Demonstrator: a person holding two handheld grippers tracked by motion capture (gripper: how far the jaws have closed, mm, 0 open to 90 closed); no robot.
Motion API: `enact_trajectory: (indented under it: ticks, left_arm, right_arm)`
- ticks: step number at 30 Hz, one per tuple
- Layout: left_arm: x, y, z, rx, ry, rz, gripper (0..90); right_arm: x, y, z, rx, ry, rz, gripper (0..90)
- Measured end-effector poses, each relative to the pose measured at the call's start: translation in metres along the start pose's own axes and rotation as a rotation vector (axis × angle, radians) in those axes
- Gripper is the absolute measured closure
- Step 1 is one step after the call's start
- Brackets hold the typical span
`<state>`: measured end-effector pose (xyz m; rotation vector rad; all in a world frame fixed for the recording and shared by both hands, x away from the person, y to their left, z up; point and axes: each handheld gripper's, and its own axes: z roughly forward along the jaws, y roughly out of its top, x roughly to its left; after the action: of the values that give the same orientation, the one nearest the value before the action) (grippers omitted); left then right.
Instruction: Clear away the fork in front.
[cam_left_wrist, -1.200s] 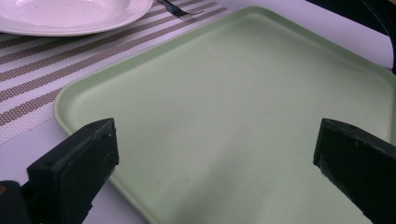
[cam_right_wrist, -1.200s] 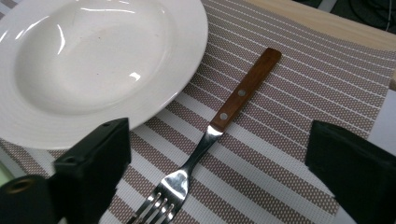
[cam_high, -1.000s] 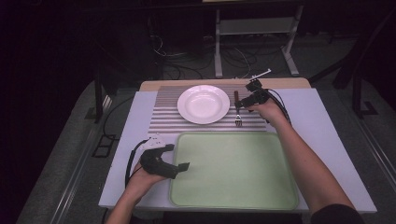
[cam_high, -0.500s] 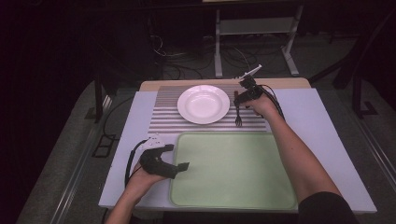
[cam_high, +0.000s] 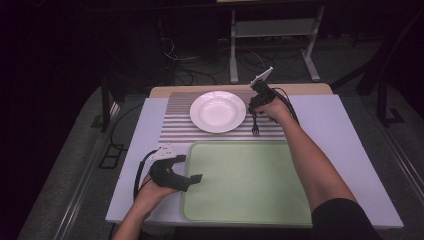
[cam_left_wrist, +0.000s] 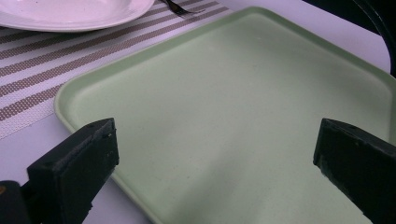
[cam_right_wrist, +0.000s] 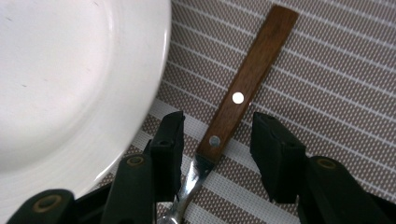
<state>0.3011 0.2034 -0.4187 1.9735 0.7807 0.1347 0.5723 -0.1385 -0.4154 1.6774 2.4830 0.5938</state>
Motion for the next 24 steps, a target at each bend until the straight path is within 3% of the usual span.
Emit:
enact_trajectory:
  ticks: [7, 24]
  left_arm:
    - [-0.0002, 0.0000, 0.0003, 0.001, 0.000, 0.001, 0.0]
    - [-0.0005, 0.0000, 0.0006, 0.003, -0.002, 0.004, 0.0]
  right_arm:
    - [0.0030, 0.0013, 0.0097, 0.056, -0.016, -0.001, 59.2]
    - [0.0029, 0.0027, 0.0106, 0.064, -0.070, -0.013, 75.8]
